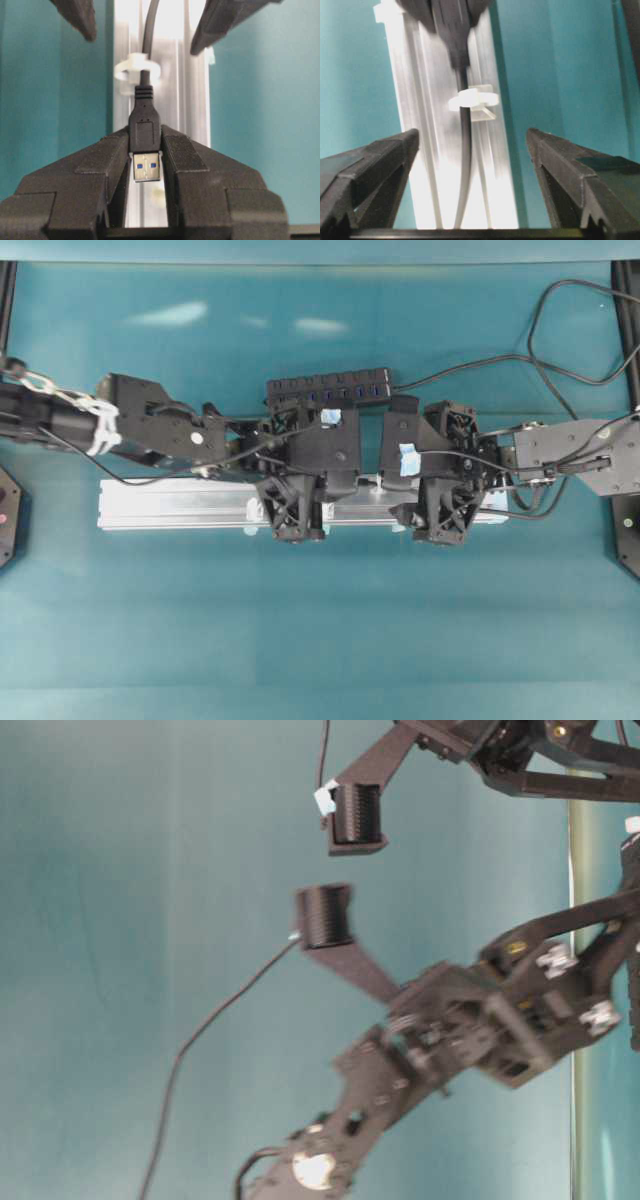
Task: Pass the USB cable through three rings with both arms.
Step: 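Grasp the USB plug with the left gripper and release the right gripper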
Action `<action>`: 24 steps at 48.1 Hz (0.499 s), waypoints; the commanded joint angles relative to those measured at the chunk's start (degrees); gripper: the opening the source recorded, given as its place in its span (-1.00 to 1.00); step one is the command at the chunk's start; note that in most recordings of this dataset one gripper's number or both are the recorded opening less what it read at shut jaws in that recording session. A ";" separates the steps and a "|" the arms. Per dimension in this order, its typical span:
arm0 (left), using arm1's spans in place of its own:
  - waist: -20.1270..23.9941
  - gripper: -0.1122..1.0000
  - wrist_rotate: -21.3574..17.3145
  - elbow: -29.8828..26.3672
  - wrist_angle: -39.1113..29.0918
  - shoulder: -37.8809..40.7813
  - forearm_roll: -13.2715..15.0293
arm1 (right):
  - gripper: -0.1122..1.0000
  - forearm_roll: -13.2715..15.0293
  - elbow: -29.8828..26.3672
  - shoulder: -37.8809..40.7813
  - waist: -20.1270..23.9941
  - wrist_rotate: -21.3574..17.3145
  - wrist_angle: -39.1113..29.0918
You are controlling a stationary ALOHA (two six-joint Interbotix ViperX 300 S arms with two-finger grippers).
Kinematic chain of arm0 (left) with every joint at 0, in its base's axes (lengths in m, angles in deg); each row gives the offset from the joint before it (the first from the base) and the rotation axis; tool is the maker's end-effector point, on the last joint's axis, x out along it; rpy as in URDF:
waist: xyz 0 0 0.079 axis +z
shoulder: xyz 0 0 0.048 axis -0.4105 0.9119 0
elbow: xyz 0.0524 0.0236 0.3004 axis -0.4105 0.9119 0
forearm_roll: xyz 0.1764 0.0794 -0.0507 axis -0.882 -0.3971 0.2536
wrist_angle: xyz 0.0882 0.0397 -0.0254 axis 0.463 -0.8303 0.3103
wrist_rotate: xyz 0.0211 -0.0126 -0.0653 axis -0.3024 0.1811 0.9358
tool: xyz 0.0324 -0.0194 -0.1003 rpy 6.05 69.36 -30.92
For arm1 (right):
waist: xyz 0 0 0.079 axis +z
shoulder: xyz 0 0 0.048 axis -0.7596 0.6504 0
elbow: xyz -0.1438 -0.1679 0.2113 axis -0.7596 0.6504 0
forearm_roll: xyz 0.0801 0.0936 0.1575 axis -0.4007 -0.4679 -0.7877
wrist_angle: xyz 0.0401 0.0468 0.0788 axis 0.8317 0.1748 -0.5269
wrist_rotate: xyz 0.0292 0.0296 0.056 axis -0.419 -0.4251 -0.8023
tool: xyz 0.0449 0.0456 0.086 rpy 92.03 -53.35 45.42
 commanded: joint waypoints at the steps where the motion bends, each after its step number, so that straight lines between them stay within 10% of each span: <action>1: -0.35 -0.43 -0.18 -0.26 -1.93 -2.11 -0.18 | 0.22 0.35 -0.26 -1.41 -0.09 -0.70 0.00; 24: -1.05 -0.43 -0.53 -1.14 -3.87 -5.98 -0.18 | 0.22 0.35 -1.85 -2.90 -0.53 -0.70 3.96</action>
